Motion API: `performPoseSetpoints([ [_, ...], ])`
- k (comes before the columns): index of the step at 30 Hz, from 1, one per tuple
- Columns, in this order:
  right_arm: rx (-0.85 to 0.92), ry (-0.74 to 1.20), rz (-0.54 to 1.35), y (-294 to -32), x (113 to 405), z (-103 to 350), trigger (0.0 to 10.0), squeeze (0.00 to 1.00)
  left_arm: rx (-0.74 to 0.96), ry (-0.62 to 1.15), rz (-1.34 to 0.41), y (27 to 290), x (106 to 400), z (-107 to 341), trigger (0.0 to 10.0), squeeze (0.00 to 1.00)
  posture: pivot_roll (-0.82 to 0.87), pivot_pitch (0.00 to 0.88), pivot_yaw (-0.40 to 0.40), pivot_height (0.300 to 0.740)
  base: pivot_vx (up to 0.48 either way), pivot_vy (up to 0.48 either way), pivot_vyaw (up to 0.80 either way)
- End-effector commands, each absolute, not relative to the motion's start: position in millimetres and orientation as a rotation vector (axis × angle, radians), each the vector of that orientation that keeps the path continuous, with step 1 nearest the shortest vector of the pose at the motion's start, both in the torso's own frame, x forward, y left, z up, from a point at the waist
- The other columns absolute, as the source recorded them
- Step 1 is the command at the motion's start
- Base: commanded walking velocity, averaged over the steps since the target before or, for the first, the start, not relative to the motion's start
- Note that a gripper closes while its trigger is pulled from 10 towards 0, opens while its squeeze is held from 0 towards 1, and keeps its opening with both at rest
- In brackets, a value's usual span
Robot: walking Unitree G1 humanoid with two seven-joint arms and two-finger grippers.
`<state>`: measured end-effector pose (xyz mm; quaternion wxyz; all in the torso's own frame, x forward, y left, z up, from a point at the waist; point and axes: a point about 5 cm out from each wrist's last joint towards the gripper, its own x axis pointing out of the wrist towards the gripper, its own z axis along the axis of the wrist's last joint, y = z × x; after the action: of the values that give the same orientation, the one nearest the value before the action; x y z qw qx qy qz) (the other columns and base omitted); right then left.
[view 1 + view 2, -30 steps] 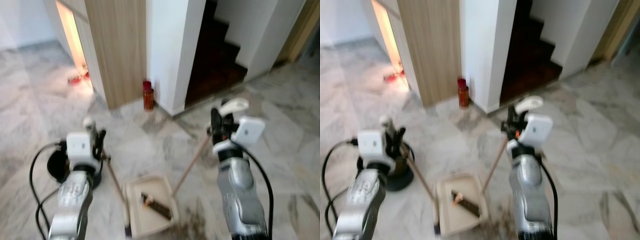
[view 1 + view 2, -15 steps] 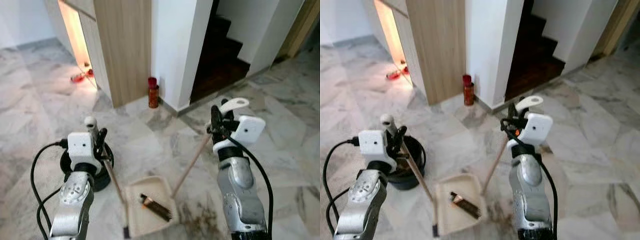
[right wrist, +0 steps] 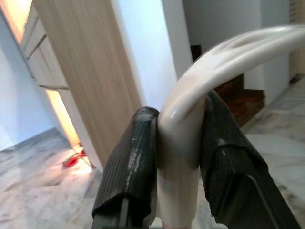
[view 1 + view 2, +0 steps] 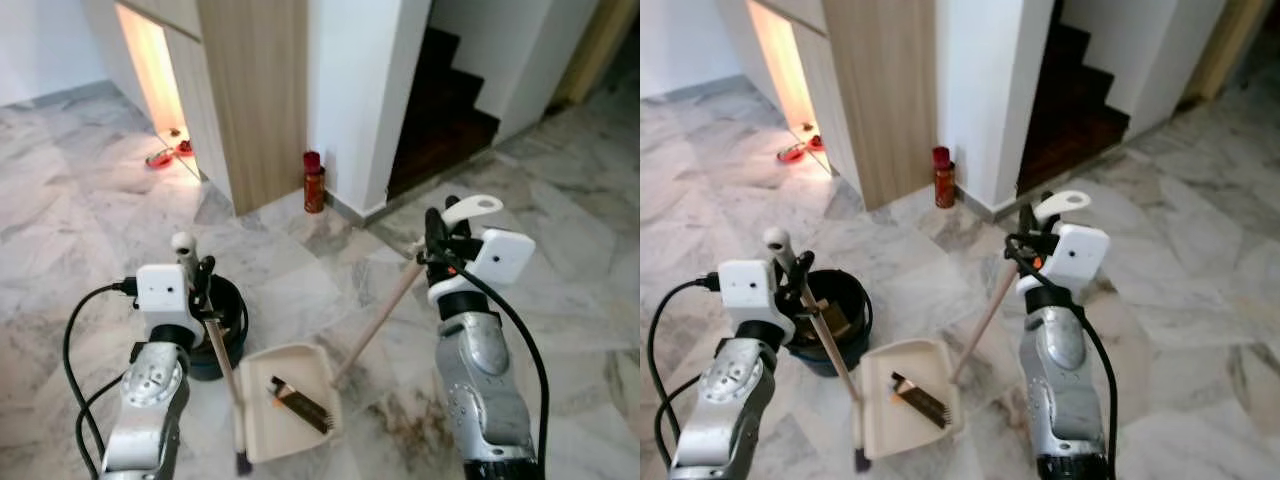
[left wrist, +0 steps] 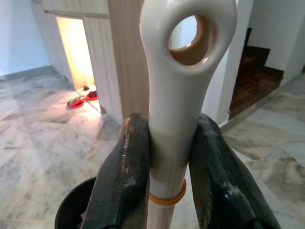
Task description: Sweep floor
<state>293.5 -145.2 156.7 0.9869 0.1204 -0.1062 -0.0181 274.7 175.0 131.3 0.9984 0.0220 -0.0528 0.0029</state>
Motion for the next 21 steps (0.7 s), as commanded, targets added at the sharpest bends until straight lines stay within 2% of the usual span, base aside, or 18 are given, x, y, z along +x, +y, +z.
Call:
performPoseSetpoints([
  [1,0.255,-0.275,-0.015,-139.5,294.8,171.5,10.0,0.0,0.048,-0.151,0.011,176.6,274.8,142.2,10.0,0.0,0.06,0.0,-0.01,0.74,0.0,0.322,0.0],
  [21,0.265,-0.274,0.014,-134.6,294.7,171.7,10.0,0.0,0.046,-0.145,-0.011,173.1,272.1,139.7,10.0,0.0,0.05,0.0,-0.007,0.74,0.0,0.313,0.0],
])
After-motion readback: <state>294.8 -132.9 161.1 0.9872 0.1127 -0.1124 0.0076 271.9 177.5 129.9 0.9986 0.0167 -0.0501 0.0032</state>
